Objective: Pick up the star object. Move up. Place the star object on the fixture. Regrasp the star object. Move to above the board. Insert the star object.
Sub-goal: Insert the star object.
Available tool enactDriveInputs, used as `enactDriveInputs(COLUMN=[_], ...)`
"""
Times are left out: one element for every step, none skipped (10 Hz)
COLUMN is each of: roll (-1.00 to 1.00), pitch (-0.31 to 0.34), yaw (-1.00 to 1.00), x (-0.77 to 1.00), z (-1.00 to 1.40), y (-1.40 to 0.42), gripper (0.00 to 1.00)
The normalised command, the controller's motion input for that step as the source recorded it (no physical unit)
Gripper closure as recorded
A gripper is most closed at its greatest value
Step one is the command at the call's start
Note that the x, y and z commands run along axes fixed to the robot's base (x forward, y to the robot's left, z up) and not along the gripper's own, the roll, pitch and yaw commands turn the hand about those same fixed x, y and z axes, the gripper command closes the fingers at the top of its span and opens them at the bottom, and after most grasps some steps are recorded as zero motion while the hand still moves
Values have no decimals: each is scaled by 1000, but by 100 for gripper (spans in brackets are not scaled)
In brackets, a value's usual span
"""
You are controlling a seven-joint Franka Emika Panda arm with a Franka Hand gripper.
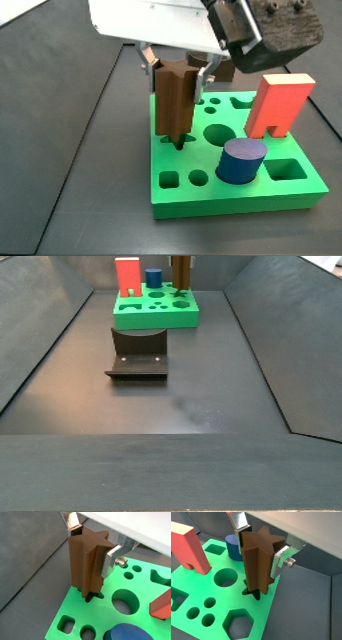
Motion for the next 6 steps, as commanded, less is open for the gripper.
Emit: enactDriveInputs(roll=[-10, -69, -107, -67, -3, -4], pitch=[-7, -104, -107, -47, 0, 0], yaw=[0, -46, -57, -106, -197, -106], x=[57, 177, 129, 83, 66, 29], z=[-143, -251, -80, 0, 0, 0], y=[0, -23, 0, 0, 0, 0], gripper=[100, 100, 100, 100, 100, 100])
